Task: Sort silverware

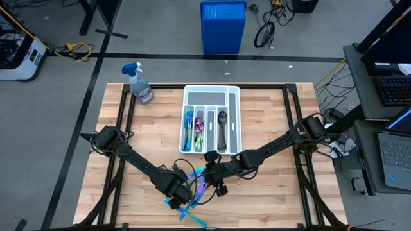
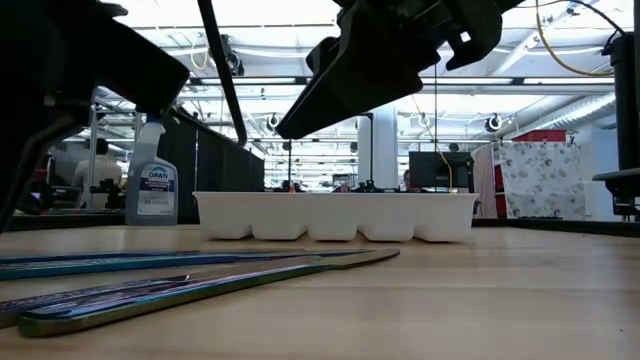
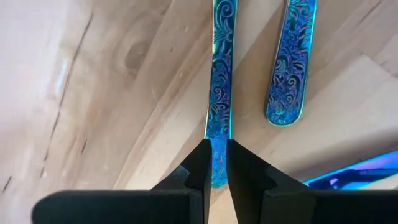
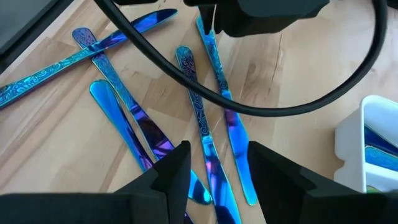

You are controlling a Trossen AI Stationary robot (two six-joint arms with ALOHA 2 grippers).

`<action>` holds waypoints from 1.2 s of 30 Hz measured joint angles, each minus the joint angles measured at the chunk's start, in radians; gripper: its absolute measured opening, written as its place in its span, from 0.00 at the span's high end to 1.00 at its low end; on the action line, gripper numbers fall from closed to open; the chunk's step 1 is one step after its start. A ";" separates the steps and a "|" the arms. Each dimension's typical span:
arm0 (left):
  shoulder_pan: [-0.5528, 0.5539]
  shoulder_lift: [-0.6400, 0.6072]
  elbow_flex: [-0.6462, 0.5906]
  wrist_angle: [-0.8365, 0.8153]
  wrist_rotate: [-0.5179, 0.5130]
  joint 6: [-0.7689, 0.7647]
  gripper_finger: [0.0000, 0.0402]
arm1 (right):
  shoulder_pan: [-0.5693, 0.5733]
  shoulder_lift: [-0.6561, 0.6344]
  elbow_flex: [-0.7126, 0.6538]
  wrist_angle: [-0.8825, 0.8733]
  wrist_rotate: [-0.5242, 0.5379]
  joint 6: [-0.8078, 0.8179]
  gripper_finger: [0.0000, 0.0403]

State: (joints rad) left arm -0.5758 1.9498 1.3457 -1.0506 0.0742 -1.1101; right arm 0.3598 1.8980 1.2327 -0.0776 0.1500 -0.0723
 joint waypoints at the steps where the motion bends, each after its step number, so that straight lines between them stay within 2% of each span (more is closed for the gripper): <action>1: 0.000 -0.001 0.001 0.002 0.000 0.000 0.92 | 0.000 0.000 0.000 0.000 0.000 0.000 0.65; 5: 0.000 -0.001 0.001 -0.007 -0.016 -0.006 0.92 | -0.007 0.000 0.000 -0.001 0.000 0.004 0.65; 13: -0.013 -0.001 -0.009 0.019 -0.118 -0.008 0.90 | -0.014 0.000 0.000 -0.002 0.000 0.005 0.65; 16: -0.032 -0.001 -0.033 0.056 -0.157 -0.039 0.84 | -0.011 0.000 0.000 -0.011 0.000 0.008 0.65; 22: -0.062 -0.002 -0.059 0.071 -0.216 -0.092 0.61 | -0.004 -0.001 0.000 -0.010 -0.001 0.008 0.65; 26: -0.068 -0.002 -0.059 0.074 -0.228 -0.096 0.51 | -0.004 -0.001 0.000 -0.010 0.000 0.007 0.65; 29: -0.068 -0.002 -0.059 0.075 -0.237 -0.084 0.47 | -0.004 -0.001 0.000 -0.009 0.000 0.006 0.65; 36: -0.068 -0.002 -0.059 0.063 -0.209 -0.081 0.46 | -0.004 -0.002 0.000 -0.008 -0.001 0.007 0.65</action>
State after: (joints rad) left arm -0.6437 1.9480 1.2868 -0.9881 -0.1347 -1.1911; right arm 0.3557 1.8965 1.2327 -0.0851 0.1493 -0.0655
